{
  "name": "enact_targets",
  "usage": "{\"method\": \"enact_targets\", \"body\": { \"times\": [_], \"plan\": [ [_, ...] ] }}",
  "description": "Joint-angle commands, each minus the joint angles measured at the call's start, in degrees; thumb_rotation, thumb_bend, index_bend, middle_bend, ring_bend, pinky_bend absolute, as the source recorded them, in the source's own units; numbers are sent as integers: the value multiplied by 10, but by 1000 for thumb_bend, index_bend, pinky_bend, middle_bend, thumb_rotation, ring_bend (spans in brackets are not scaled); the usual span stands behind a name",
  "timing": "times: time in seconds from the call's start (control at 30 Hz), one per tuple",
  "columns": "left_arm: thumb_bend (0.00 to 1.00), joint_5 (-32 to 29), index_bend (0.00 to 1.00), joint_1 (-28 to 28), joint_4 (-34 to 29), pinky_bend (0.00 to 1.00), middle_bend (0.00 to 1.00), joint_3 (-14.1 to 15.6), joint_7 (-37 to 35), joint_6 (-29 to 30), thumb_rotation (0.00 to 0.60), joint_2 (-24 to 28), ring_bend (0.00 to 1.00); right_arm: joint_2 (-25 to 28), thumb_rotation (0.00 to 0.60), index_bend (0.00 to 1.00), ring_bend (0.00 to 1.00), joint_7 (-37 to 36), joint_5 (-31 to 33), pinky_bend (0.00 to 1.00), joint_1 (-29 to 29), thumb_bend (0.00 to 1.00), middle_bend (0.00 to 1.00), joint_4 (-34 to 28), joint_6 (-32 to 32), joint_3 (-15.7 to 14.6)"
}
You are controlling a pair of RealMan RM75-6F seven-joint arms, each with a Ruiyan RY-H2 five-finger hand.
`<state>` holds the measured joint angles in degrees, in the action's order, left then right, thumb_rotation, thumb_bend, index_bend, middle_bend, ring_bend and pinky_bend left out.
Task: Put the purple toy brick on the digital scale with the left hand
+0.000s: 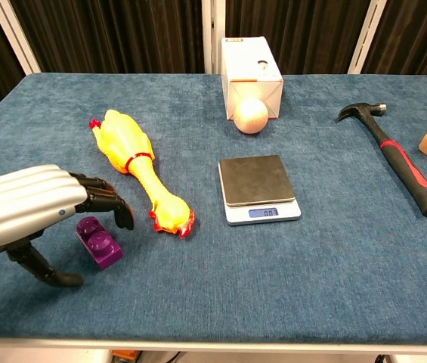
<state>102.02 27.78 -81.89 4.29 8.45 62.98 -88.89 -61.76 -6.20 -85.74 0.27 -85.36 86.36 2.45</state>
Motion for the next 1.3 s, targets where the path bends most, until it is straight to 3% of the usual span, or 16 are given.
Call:
{"method": "enact_targets", "body": {
  "times": [0.03,0.47,0.67,0.83,1.07,1.3],
  "plan": [
    [135,-7,377,4,5,413,362,1,2,-6,600,-2,291,0,600,0,0,-1,0,0,0,224,0,1,0,0],
    [235,-20,504,7,18,541,500,1,15,9,600,-12,423,-1,600,0,0,-3,2,0,1,223,0,4,-8,-2],
    [254,-23,600,-1,30,624,592,-3,7,37,600,-26,513,0,600,0,0,-3,3,0,0,224,0,4,-9,-2],
    [254,-20,617,-3,11,640,608,-8,-3,63,600,-12,528,2,600,0,0,-6,6,0,-1,224,0,5,-8,0],
    [254,-37,617,21,-83,640,609,-63,-13,79,600,30,528,-2,600,0,0,-2,2,0,2,224,0,5,-13,-2],
    [254,-85,616,87,-124,640,609,-129,9,10,600,11,528,-8,600,0,0,6,0,0,4,224,0,7,-19,-5]
  ]
}}
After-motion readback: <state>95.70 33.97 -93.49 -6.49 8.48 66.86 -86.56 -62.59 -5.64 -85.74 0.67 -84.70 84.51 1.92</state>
